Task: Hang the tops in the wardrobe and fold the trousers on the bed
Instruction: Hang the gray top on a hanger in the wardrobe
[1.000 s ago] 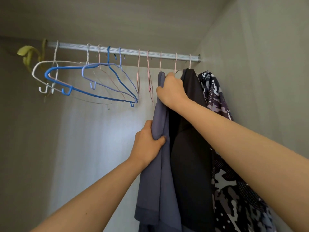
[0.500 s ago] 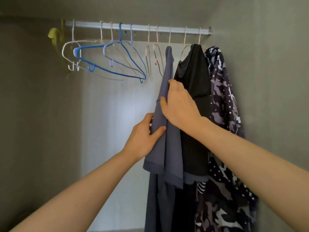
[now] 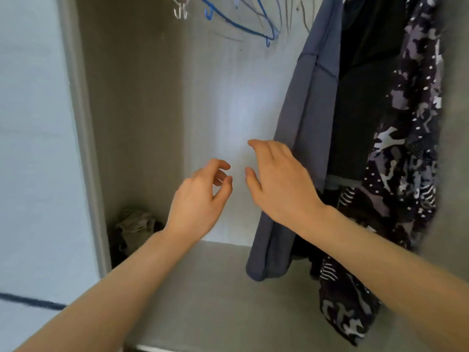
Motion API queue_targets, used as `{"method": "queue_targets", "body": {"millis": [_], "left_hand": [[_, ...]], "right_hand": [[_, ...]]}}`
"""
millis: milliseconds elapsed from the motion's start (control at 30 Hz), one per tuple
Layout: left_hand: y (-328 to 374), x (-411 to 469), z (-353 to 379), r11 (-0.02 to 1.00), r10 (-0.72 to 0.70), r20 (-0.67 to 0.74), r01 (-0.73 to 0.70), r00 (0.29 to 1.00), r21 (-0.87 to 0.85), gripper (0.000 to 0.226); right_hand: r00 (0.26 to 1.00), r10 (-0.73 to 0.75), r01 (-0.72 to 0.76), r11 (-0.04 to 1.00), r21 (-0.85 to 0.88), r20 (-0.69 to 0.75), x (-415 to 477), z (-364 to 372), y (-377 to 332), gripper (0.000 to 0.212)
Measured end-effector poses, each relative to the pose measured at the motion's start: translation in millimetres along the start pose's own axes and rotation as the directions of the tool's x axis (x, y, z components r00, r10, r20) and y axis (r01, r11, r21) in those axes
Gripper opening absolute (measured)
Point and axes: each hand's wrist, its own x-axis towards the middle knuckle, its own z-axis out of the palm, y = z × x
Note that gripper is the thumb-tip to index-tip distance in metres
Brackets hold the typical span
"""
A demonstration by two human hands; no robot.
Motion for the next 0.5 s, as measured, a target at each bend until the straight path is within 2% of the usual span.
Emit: {"method": "queue_targets", "body": {"millis": [167, 367, 500], "left_hand": [[-48, -96, -39, 0.960, -0.083, 0.016, 0.076, 0.996, 0.268, 0.030], [-82, -194, -81, 0.821, -0.235, -0.033, 0.216, 0.972, 0.529, 0.023], [-90, -249, -100, 0.682, -0.405, -0.072, 0.353, 0.912, 0.640, 0.023]], "right_hand": [[0.985, -0.140, 0.129, 0.986, 0.107, 0.105, -50, 53, -57, 0.041], [0.930, -0.305, 0.214, 0.903, 0.372, 0.206, -97, 113, -123, 0.039], [0.861, -0.424, 0.230, 0.818, 0.528, 0.281, -128, 148, -160, 0.041]]}}
